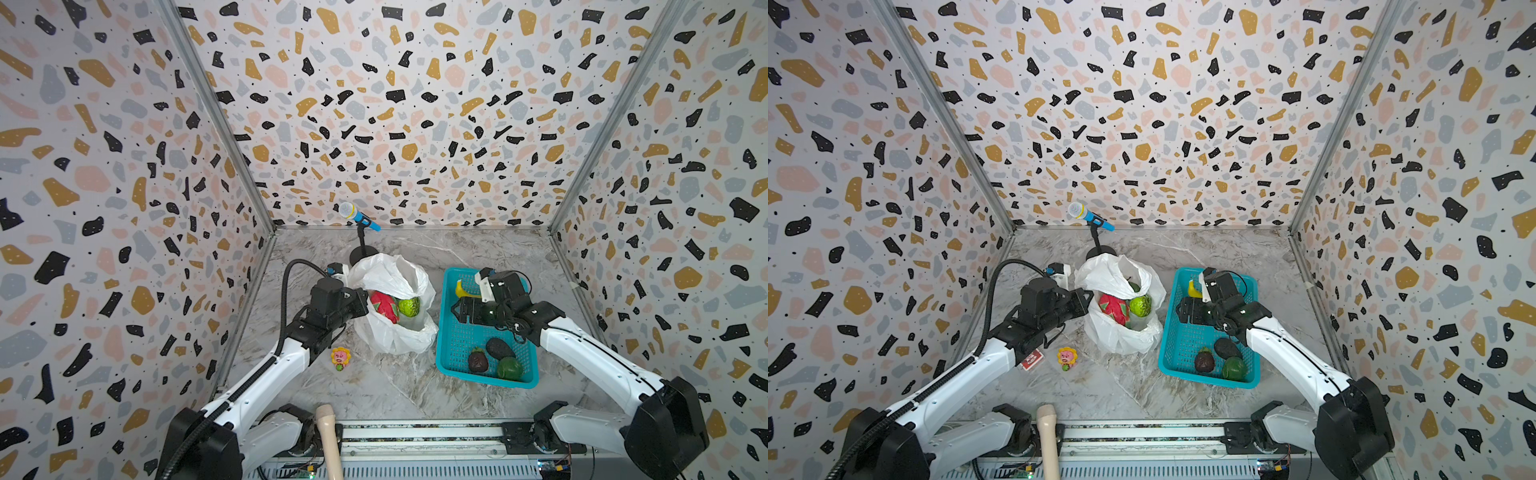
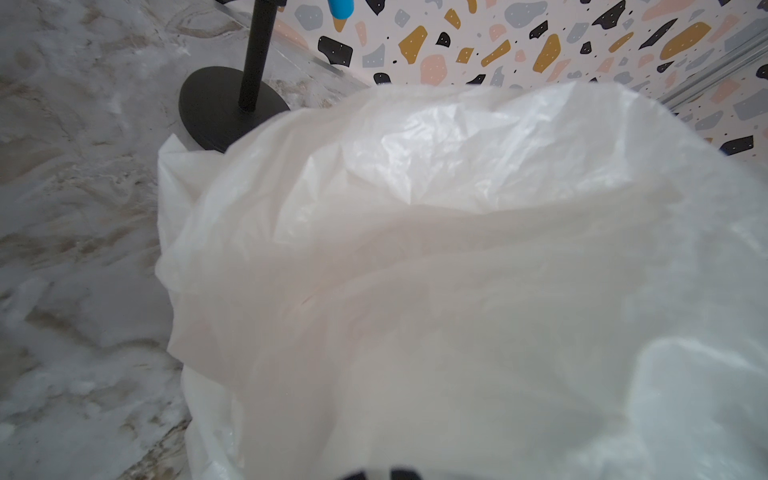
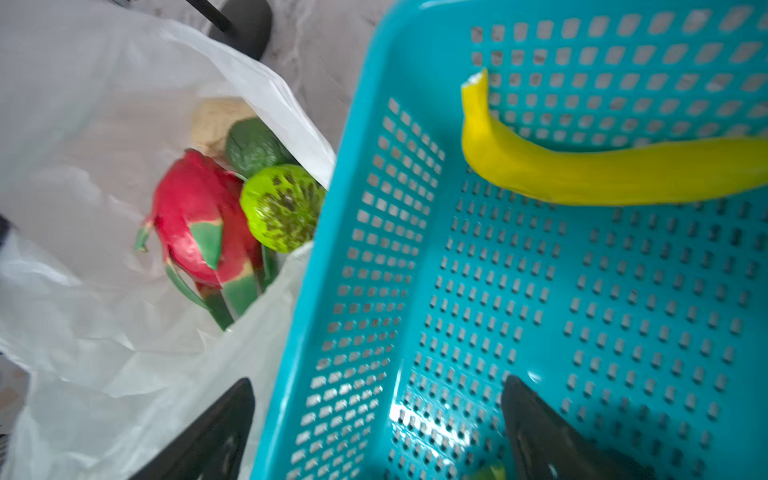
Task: Place the fruits into the plastic bag
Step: 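Move the right gripper back into the basket and grasp the purple mangosteen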
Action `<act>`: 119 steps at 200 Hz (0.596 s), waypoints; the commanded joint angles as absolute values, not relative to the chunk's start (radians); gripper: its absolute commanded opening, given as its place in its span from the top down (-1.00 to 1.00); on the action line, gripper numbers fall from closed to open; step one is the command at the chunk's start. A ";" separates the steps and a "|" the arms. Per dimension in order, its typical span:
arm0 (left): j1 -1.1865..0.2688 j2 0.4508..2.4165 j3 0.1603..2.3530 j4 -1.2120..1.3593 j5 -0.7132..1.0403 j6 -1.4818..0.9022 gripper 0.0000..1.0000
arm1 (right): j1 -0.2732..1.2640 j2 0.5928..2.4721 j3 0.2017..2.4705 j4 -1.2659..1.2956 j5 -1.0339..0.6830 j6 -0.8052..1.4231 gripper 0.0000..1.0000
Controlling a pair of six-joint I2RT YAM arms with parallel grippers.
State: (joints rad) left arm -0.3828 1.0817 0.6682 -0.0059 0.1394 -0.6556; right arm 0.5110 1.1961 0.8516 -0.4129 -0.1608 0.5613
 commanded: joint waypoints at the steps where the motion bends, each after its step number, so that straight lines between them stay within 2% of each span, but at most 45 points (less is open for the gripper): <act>1: -0.387 1.091 0.681 0.026 0.145 -0.667 1.00 | 0.515 1.183 0.815 -0.626 -0.127 0.513 -0.85; 73: -0.387 1.100 0.677 0.036 0.154 -0.669 1.00 | 0.589 1.210 0.668 -0.653 -0.199 0.526 -0.74; 90: -0.387 1.102 0.676 0.038 0.156 -0.669 1.00 | 0.590 1.248 0.665 -0.639 -0.199 0.524 -0.60; 119: -0.387 1.093 0.675 0.035 0.152 -0.667 1.00 | 0.590 1.288 0.663 -0.617 -0.188 0.529 -0.14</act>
State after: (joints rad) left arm -0.3828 1.0966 0.6682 0.0017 0.1482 -0.6678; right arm 0.5873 1.2686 0.6735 -0.6064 -0.1940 0.5285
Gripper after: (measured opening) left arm 0.047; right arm 0.642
